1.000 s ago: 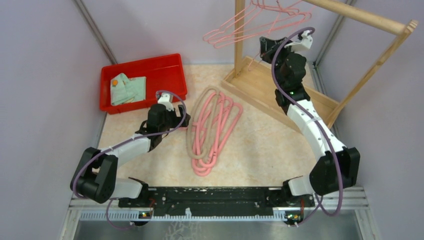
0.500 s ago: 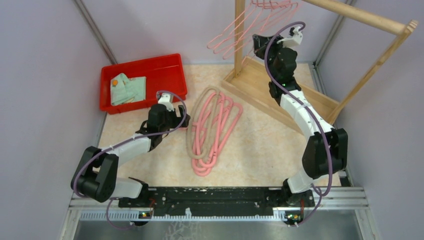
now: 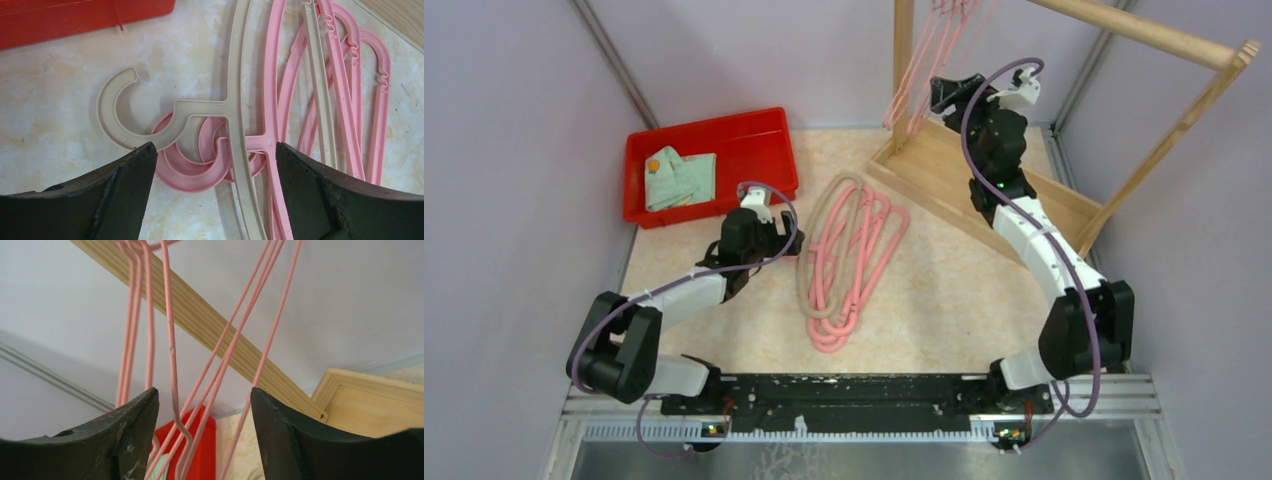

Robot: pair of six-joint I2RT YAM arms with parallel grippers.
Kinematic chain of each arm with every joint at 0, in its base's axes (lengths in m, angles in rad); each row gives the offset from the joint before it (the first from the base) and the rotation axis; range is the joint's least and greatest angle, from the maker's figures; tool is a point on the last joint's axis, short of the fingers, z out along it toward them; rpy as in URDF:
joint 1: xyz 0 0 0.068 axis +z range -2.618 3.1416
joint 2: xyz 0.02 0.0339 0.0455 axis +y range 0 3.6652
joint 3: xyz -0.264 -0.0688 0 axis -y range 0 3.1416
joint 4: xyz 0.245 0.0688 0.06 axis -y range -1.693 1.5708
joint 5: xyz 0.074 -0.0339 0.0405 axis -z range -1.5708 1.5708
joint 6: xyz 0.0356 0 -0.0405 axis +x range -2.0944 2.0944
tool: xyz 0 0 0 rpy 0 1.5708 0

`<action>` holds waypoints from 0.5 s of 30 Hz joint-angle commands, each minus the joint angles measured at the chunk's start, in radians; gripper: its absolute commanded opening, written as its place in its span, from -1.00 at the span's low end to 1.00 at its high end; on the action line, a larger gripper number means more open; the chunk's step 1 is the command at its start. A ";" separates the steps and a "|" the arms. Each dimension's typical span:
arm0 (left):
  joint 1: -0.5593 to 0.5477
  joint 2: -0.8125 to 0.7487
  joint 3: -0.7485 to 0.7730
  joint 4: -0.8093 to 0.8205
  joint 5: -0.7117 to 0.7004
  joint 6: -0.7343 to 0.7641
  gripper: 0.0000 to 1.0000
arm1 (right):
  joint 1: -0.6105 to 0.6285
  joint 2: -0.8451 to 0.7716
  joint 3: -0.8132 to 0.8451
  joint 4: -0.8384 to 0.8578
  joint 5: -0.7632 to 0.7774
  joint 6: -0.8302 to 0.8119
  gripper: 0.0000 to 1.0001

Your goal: Organize the hangers

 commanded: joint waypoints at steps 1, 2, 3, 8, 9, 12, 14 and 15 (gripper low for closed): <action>0.001 -0.020 0.002 -0.012 -0.018 0.008 0.87 | -0.008 -0.157 -0.021 0.007 0.026 -0.070 0.40; 0.001 -0.023 0.002 -0.016 -0.018 0.007 0.87 | -0.008 -0.188 -0.042 0.004 0.028 -0.083 0.44; 0.000 -0.026 0.002 -0.017 -0.016 0.006 0.87 | -0.008 -0.219 -0.064 0.004 0.031 -0.099 0.49; 0.000 -0.025 -0.008 -0.015 -0.017 0.003 0.87 | -0.008 -0.379 -0.145 -0.062 -0.001 -0.176 0.63; 0.000 -0.024 -0.009 -0.014 -0.023 0.004 0.87 | -0.007 -0.399 -0.149 -0.102 -0.026 -0.185 0.63; 0.000 -0.014 -0.007 -0.016 -0.031 0.000 0.87 | 0.016 -0.431 -0.140 -0.290 -0.089 -0.221 0.63; 0.001 -0.011 -0.002 -0.017 -0.026 -0.007 0.87 | 0.096 -0.469 -0.177 -0.387 -0.038 -0.279 0.61; 0.000 -0.008 0.000 -0.016 -0.023 -0.012 0.87 | 0.136 -0.497 -0.215 -0.414 0.009 -0.307 0.61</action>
